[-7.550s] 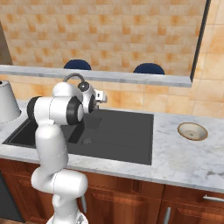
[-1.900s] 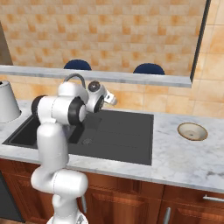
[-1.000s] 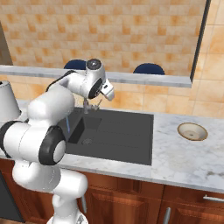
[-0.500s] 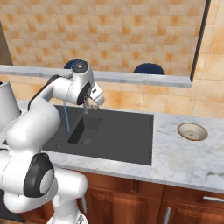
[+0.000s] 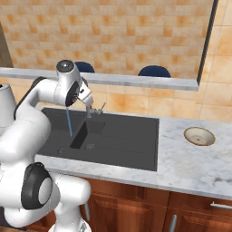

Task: Rinse each bowl for a few seconds and place them down in the sink or on the counter.

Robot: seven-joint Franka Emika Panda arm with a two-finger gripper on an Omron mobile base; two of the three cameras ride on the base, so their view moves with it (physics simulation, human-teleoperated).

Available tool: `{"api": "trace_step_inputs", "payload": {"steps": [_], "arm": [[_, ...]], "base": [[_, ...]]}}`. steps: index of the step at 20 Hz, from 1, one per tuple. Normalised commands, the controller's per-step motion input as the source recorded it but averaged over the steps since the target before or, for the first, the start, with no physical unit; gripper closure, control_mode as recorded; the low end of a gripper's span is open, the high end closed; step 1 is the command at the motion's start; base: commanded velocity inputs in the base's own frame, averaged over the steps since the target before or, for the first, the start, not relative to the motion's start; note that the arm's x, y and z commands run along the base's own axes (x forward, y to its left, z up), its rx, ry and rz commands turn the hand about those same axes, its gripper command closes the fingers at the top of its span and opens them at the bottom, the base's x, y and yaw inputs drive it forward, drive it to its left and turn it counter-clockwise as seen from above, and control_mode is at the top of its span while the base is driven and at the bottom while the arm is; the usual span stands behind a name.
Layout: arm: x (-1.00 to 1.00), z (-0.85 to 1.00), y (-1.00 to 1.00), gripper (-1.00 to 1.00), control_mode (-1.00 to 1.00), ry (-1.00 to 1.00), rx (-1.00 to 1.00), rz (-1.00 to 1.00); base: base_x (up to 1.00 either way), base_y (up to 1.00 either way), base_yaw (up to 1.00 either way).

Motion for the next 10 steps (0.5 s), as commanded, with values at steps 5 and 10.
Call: {"api": "trace_step_inputs", "payload": {"steps": [5,10], "arm": [[-0.09,0.11,0.63,-1.0,-1.0,0.08,0.0,0.07],[-0.1,0.0,0.56,-1.0,-1.0,0.08,0.01,0.06]], "base": [[0.0,0.0,0.0],[0.0,0.0,0.0]]}}
